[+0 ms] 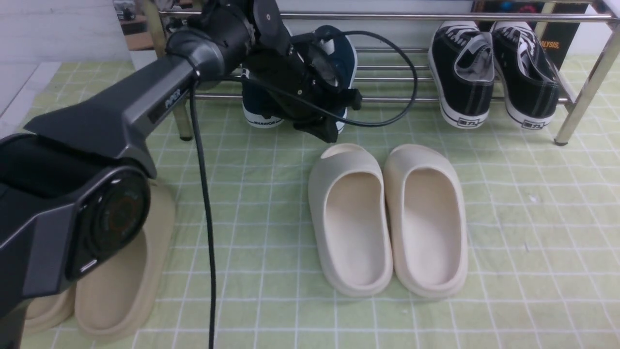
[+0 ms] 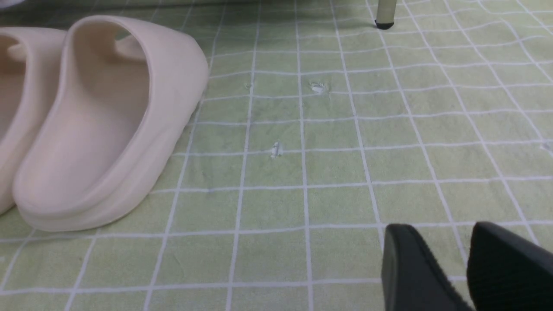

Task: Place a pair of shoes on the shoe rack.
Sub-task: Use the left arm to put a shoe into the shoe rack

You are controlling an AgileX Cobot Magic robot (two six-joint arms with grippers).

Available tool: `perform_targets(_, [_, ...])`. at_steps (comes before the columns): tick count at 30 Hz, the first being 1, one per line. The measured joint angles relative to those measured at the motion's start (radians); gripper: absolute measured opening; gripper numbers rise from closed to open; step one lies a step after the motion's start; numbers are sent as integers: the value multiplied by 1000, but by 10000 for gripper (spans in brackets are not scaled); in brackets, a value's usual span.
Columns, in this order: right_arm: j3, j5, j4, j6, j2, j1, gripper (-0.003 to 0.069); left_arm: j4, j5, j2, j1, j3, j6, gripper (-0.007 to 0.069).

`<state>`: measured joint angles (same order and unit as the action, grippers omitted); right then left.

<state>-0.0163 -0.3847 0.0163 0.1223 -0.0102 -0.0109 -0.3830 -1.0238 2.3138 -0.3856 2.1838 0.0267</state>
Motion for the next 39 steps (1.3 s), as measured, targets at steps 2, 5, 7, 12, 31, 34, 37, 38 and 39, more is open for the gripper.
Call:
perform_targets(2, [0, 0, 0, 0, 0, 0, 239, 16, 41, -5, -2, 0, 21, -13])
perform_targets(5, [0, 0, 0, 0, 0, 0, 239, 31, 141, -8, -3, 0, 46, -13])
perform_targets(7, [0, 0, 0, 0, 0, 0, 239, 22, 174, -9, -2, 0, 50, -13])
perform_targets(12, [0, 0, 0, 0, 0, 0, 239, 7, 122, -22, 0, 0, 50, -13])
perform_targets(31, [0, 0, 0, 0, 0, 0, 239, 457, -72, -35, 3, 0, 231, -13])
perform_targets(34, [0, 0, 0, 0, 0, 0, 239, 474, -44, -33, 0, 0, 294, -13])
perform_targets(37, [0, 0, 0, 0, 0, 0, 239, 477, -3, -33, 0, 0, 312, -13])
perform_targets(38, [0, 0, 0, 0, 0, 0, 239, 479, -3, -38, 0, 0, 313, -13])
perform_targets(39, [0, 0, 0, 0, 0, 0, 239, 482, -7, -43, 0, 0, 313, -13])
